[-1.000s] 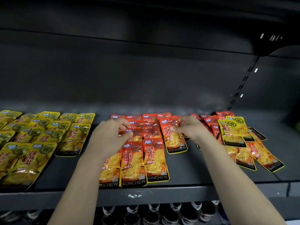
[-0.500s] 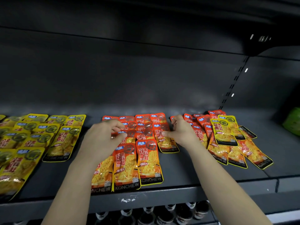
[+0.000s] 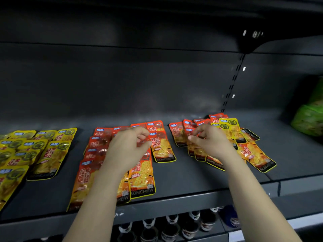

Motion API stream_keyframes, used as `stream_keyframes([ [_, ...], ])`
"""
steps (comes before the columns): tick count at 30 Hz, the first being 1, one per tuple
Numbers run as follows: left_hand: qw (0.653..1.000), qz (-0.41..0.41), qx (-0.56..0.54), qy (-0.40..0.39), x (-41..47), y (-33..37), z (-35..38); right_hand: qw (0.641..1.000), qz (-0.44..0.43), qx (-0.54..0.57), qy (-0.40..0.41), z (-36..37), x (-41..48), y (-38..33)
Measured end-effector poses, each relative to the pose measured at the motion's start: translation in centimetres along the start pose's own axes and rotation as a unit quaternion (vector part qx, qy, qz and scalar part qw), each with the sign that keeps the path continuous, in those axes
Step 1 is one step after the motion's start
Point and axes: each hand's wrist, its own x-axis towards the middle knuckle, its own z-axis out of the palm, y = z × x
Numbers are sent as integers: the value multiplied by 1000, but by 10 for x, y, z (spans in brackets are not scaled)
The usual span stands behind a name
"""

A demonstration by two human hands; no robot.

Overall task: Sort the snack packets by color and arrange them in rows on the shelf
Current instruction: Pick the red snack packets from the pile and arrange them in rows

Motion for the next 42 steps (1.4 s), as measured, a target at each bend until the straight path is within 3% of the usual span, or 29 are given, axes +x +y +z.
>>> stream_keyframes([
  [12, 991, 88, 54, -88, 45, 113, 110, 994, 65, -52, 75, -83, -27, 97],
  [21, 974, 39, 201, -98, 79, 171, 164, 991, 79, -46, 95, -110, -34, 142],
  [27, 965, -5, 240, -107, 79, 179, 176, 992, 74, -35, 91, -113, -34, 154],
  [33, 969, -42, 219, -109, 80, 188, 175, 994, 71, -25, 82, -113, -32, 157],
  [37, 983, -91, 123, -104, 82, 184, 178, 994, 66, -9, 81, -112, -32, 156],
  [42, 995, -69, 30, -66, 81, 178, 168, 994, 55, 63, 77, -115, -30, 152],
])
